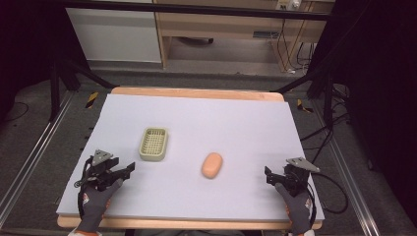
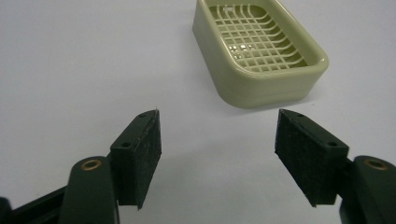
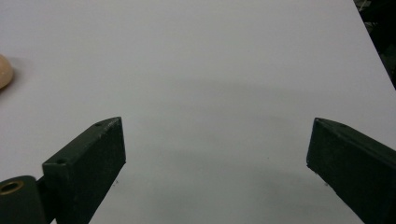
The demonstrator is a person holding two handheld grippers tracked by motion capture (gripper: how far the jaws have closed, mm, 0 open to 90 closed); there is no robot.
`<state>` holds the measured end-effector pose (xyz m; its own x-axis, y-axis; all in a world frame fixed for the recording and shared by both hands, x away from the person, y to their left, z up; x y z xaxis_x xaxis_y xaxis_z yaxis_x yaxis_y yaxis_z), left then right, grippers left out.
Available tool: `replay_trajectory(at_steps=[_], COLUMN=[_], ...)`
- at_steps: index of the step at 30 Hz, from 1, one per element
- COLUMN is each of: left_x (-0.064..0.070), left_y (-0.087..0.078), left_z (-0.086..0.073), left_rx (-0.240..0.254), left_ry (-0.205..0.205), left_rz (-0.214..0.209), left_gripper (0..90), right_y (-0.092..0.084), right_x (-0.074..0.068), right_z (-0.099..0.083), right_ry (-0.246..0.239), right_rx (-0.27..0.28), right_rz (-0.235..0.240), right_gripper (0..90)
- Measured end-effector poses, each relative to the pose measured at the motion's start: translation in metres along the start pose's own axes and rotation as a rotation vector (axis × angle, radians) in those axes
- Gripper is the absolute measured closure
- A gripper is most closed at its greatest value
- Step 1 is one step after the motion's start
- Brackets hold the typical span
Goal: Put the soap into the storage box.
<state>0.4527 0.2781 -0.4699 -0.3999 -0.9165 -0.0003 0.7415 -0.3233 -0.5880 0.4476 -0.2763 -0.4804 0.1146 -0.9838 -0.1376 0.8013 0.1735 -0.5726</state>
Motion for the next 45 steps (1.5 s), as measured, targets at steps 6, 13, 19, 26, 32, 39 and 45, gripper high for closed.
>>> replay_trajectory(at_steps=[6,13,19,26,32,39,45], left_x=[0.009,0.02,0.027,0.036,0.043,0.052,0.059], left_y=[-0.001,-0.001,-0.001,0.0,0.001,0.002,0.003], left_z=[0.003,0.006,0.008,0.01,0.013,0.017,0.02], left_rx=[0.003,0.014,0.014,0.019,0.021,0.027,0.032], left_ry=[0.028,0.038,0.057,0.07,0.084,0.096,0.099], left_rz=[-0.028,-0.042,-0.056,-0.068,-0.081,-0.1,-0.109], left_gripper=[33.9,34.1,33.5,32.8,31.8,31.2,30.8], right_y=[0.001,-0.001,0.0,0.0,0.0,-0.001,-0.001], right_x=[-0.004,-0.005,-0.008,-0.009,-0.009,-0.01,-0.01], right_z=[0.0,-0.001,-0.002,-0.002,-0.002,-0.002,-0.002], right_ry=[-0.018,-0.025,-0.034,-0.025,-0.032,-0.026,-0.024], right_rx=[0.004,-0.003,-0.008,-0.015,-0.008,-0.003,-0.003], right_rz=[-0.026,-0.015,-0.005,-0.004,0.0,0.001,0.0], right_gripper=[3.8,6.6,6.9,6.8,6.8,6.7,6.5])
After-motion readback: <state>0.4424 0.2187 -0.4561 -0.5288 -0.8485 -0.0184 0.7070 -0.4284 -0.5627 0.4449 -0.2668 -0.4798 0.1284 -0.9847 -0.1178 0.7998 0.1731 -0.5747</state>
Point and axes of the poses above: each handheld gripper's, and its own axes: y roughly forward along the jaws, z roughly out of its top, x roughly to its right, the point moved 1 cm from there along y, roughly forward along the jaws, and after that the axes turned 7 degrees about y, right-handed, at the moved point
